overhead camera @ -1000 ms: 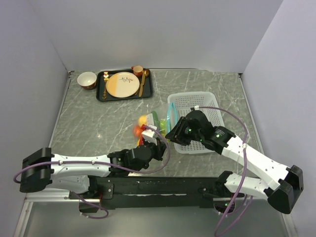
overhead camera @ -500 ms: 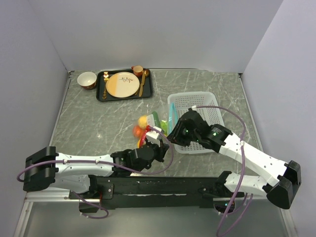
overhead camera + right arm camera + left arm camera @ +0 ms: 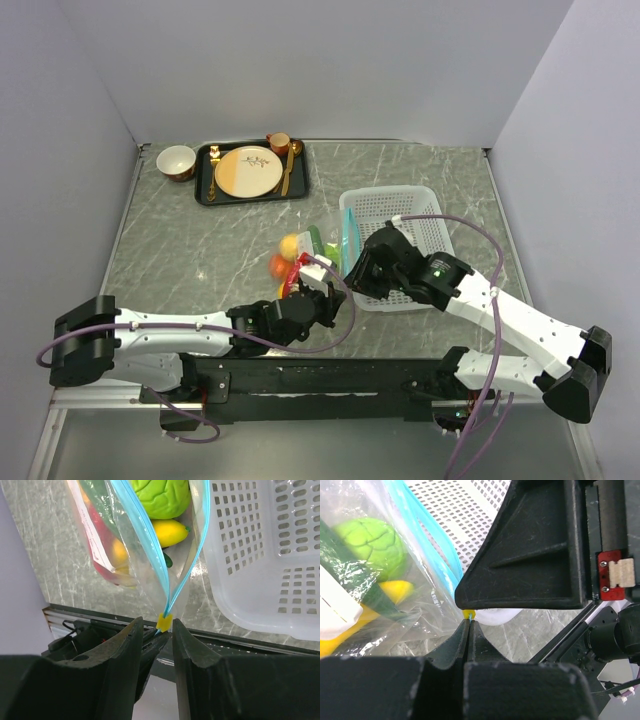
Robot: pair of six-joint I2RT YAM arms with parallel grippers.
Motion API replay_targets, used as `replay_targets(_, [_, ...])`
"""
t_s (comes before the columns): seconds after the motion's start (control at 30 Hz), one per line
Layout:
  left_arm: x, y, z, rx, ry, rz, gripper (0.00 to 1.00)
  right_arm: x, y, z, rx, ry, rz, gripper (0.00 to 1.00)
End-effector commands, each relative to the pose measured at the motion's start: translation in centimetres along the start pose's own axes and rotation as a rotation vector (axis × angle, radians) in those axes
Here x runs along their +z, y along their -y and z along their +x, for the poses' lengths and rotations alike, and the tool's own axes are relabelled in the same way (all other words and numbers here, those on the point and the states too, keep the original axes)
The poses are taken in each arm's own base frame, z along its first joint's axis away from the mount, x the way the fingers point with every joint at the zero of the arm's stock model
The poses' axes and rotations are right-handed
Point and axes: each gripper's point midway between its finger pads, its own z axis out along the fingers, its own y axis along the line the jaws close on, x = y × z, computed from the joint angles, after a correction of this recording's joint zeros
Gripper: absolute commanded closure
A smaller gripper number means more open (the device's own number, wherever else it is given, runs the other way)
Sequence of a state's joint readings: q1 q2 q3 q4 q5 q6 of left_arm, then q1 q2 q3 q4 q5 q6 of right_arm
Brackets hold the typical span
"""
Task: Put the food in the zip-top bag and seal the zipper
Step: Zip the zipper food storage bag at the center of the board.
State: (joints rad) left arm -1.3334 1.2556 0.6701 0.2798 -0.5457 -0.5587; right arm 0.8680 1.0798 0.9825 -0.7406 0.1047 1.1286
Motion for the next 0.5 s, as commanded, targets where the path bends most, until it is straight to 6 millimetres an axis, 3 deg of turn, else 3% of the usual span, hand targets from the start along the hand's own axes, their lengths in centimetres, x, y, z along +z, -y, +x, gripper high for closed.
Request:
replay_targets(0.0, [0.13,1.69,-2.13,-0.011,0.041,0.048,0.99,0.13,-1.04,-0.64,0.011,0.029,-0.022,0.63])
replay_targets(0.23, [0.01,1.54,-2.40,-0.014,0.050,0.044,0.99,1.02,-0.91,0.04,0.015,0.001,-0.017,0.64])
replay_targets(0.47, [0.04,1.53,-2.44,-0.017,0.050,0.040,0.99,1.04,-0.94,0.03,0.020,0.004,-0.021,0.74])
